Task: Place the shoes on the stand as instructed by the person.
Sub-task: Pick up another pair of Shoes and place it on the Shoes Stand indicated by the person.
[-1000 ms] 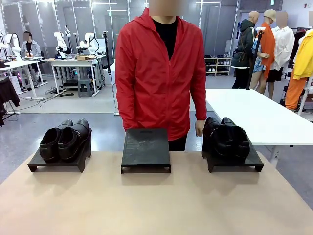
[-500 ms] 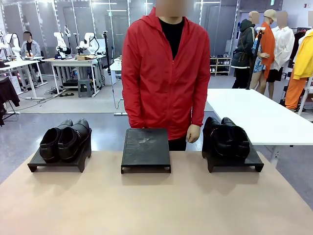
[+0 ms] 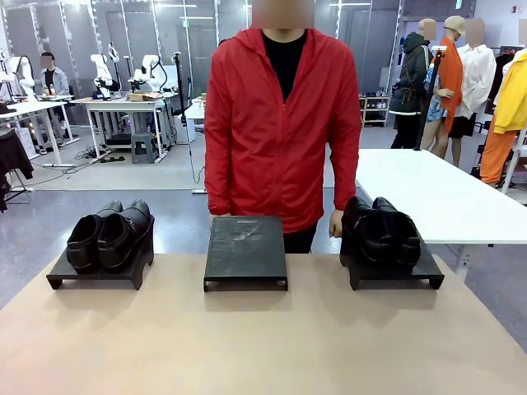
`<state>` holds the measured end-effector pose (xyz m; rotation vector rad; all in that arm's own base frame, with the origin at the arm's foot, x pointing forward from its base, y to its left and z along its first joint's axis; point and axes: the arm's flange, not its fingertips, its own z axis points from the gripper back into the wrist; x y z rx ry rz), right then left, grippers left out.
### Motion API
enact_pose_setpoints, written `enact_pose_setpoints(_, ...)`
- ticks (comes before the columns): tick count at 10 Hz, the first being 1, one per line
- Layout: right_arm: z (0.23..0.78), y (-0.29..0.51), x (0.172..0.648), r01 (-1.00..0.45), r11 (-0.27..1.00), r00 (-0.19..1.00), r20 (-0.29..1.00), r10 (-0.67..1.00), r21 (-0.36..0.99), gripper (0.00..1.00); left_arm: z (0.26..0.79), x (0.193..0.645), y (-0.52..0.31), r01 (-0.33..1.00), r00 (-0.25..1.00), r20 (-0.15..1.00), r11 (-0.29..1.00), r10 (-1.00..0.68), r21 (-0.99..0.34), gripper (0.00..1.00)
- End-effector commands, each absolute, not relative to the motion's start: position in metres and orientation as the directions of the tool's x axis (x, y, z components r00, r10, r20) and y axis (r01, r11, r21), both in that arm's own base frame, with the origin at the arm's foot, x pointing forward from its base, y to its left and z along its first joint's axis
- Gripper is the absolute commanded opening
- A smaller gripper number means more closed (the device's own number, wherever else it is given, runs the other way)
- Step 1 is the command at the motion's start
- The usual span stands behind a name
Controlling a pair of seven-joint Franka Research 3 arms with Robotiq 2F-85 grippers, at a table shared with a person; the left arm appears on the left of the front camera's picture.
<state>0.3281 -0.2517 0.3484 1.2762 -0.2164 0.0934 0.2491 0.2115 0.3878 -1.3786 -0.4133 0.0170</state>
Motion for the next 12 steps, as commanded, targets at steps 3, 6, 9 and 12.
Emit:
enact_pose_setpoints(3,0.3504,-0.2501,0.3252,-0.19,0.298,0.977,0.211,-0.04,0.935,0.9,0.3882,0.2451,0.2106,0.25,0.925,0.294,0.199,0.24,-0.948,1.0)
enact_pose_setpoints(6,0.3504,-0.2501,0.3252,-0.19,0.298,0.977,0.211,-0.04,0.935,0.9,0.3882,0.2451,0.2106,0.25,0.925,0.294,0.199,0.24,-0.948,1.0)
enact_pose_setpoints(9,0.3504,-0.2501,0.3252,-0.19,0.298,0.977,0.211,-0.04,0.935,0.9,0.3882,0.2451,0.2106,0.25,0.925,0.294,0.199,0.24,-0.948,1.0)
enact_pose_setpoints(12,0.3504,-0.2501,0.3252,-0.19,0.298,0.977,0.211,-0.04,0.935,0.9,0.3882,0.2451,0.2106,0.25,0.925,0.294,0.199,0.24,-0.948,1.0)
